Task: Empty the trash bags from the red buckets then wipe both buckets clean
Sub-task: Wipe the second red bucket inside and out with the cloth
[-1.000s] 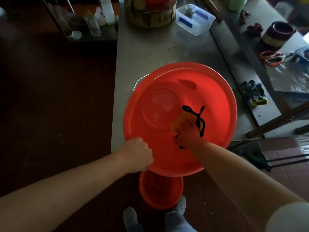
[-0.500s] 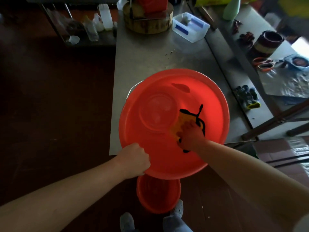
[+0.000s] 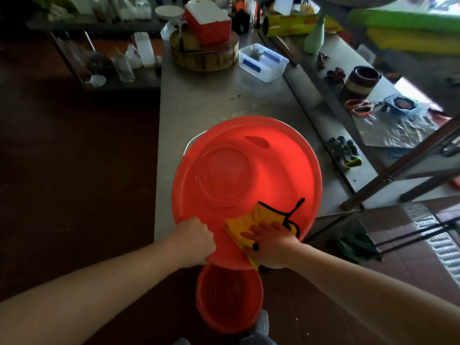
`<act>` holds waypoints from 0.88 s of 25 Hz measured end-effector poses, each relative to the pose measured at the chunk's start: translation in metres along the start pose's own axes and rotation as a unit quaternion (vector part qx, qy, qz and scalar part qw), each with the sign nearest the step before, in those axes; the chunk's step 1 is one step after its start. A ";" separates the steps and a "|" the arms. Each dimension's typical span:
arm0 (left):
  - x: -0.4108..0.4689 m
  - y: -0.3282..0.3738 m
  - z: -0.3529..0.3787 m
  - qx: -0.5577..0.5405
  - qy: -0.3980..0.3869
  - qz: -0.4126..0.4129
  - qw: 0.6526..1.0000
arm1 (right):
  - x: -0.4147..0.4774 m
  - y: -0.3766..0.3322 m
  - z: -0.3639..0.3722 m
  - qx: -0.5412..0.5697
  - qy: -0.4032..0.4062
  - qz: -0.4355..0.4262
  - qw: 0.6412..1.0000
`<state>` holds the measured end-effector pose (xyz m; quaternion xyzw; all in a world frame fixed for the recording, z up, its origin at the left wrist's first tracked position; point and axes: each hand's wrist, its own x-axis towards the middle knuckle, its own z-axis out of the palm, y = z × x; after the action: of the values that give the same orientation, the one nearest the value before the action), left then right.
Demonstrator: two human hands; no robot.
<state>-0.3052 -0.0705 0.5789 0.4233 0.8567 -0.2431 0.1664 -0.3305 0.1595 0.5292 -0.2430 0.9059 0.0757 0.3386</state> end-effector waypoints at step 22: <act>0.006 0.014 0.000 0.091 -0.054 0.063 0.992 | 0.105 0.013 0.032 0.005 0.045 0.040 0.998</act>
<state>-0.2972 -0.0589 0.5720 0.4758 0.7925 -0.3320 0.1878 -0.3864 0.1397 0.4361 -0.2082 0.9295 0.0733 0.2954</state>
